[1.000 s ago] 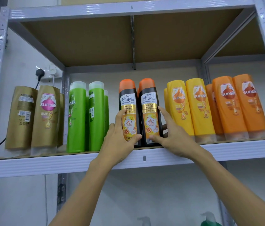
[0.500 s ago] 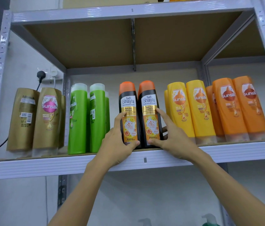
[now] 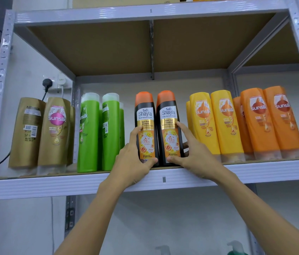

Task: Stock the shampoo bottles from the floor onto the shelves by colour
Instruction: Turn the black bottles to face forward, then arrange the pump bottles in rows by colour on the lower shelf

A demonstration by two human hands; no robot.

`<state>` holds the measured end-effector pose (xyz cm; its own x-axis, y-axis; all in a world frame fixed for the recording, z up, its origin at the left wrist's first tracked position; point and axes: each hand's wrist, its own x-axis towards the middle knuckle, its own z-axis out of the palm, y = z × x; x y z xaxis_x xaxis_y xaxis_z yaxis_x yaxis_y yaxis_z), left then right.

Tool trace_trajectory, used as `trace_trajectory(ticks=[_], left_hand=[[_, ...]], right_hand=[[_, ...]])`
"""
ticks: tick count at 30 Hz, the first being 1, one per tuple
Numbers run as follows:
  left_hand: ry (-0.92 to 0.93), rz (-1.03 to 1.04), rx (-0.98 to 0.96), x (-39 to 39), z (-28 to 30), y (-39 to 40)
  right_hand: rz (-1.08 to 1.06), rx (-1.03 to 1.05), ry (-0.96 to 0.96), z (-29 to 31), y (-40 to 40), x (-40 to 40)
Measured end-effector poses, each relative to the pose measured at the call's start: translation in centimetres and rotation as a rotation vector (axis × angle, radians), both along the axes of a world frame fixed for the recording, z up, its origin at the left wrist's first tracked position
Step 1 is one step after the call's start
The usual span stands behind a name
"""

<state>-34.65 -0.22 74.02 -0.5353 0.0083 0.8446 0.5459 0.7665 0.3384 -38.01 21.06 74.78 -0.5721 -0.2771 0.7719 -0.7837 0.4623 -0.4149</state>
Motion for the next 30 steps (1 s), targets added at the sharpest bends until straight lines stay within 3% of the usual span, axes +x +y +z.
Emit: trace_trajectory(ticks=[18,24,30], left_hand=[[0.061,0.024,-0.006,-0.1,-0.5,-0.1],[0.241,0.031,-0.043,0.0,-1.3,0.0],[0.459,0.02,-0.023,2.7,-1.6,-1.2]], right_hand=[[-0.043,0.034,0.04,-0.1,0.0,0.0],[-0.154,-0.141,0.237,-1.2,-0.8,0.0],[-0.103,-0.333,0.511,-1.7,-3.6,1.4]])
